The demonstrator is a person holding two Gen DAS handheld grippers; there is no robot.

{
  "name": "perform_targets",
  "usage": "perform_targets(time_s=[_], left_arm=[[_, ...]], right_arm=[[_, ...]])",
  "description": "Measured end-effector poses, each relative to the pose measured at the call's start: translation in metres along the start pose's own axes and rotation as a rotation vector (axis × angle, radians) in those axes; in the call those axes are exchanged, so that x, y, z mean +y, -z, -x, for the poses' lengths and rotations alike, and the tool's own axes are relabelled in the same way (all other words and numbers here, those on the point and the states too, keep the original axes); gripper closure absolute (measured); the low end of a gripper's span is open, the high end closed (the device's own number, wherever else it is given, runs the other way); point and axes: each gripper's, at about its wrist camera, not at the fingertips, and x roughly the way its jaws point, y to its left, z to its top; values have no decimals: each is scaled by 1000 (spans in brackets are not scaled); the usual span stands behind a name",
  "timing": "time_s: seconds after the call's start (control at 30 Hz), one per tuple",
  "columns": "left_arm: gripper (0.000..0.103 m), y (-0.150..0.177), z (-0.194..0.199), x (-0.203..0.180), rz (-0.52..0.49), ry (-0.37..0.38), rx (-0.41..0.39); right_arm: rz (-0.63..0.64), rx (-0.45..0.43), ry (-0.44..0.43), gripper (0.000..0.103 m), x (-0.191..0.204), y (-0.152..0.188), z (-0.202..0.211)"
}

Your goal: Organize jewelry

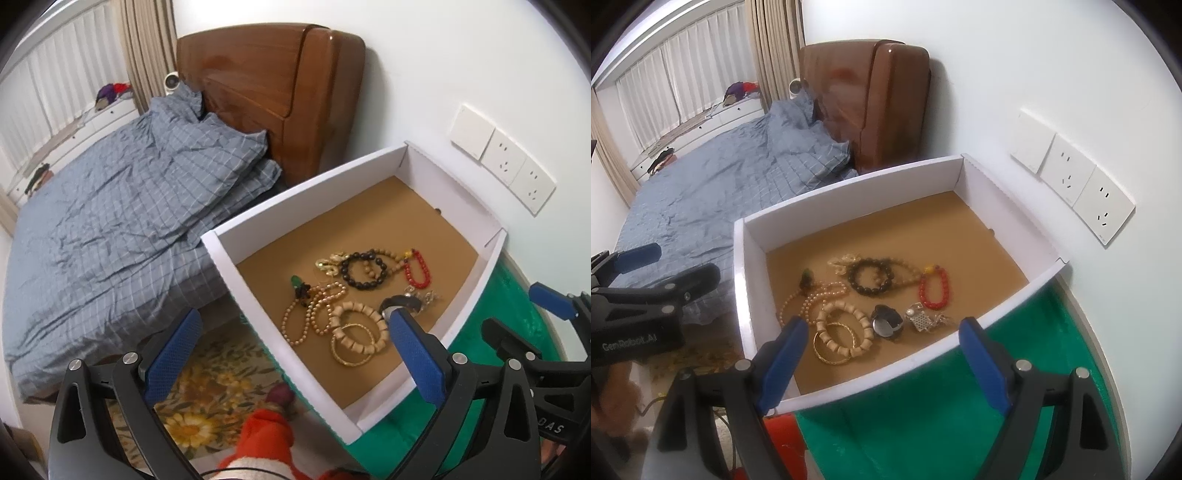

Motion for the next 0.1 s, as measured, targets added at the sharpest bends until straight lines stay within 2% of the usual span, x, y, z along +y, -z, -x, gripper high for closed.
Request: perform_targets(time_s=[0.1], left_arm=[[1,1,3,-5,-26,-12,-22]], right_arm=[[-5,1,-5,18,-1,1,-1]])
